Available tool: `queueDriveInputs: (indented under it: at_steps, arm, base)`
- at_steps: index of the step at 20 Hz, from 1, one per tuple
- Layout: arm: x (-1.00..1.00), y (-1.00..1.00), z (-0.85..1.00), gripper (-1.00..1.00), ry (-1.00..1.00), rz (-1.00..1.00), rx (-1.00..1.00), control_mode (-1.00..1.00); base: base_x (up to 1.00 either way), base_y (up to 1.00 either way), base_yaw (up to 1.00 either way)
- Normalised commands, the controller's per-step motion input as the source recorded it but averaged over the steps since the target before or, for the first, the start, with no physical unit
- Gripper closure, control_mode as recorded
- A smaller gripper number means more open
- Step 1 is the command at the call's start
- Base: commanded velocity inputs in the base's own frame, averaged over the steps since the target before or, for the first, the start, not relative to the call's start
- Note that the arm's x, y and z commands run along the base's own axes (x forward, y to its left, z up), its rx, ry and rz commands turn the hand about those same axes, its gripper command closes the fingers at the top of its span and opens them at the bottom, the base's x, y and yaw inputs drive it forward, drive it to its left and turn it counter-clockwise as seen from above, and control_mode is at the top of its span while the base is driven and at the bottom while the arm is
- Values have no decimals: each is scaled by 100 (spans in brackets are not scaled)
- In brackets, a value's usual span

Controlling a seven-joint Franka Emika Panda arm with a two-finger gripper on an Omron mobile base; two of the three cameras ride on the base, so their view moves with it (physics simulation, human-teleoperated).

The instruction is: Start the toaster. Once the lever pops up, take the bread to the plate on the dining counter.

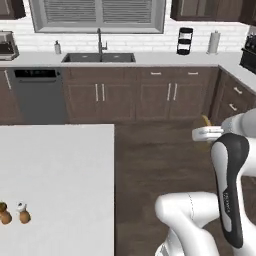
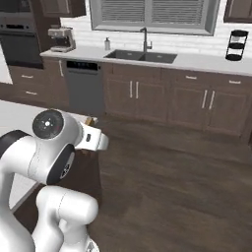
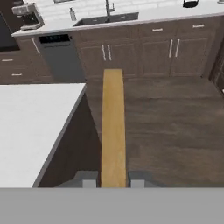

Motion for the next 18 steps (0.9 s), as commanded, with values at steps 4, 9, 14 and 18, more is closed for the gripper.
queueDriveInputs:
  at_steps: [4, 9, 14, 18]
  arm:
    - [0, 0, 0, 100, 0, 0, 0, 100]
    - [0, 0, 0, 100, 0, 0, 0, 100]
    - [0, 0, 0, 100, 0, 0, 0, 100]
    - [0, 0, 0, 100, 0, 0, 0, 100]
  base:
    - [-88, -12, 66]
    - [-100, -24, 55]
    - [-99, -18, 52]
    - [-94, -1, 46]
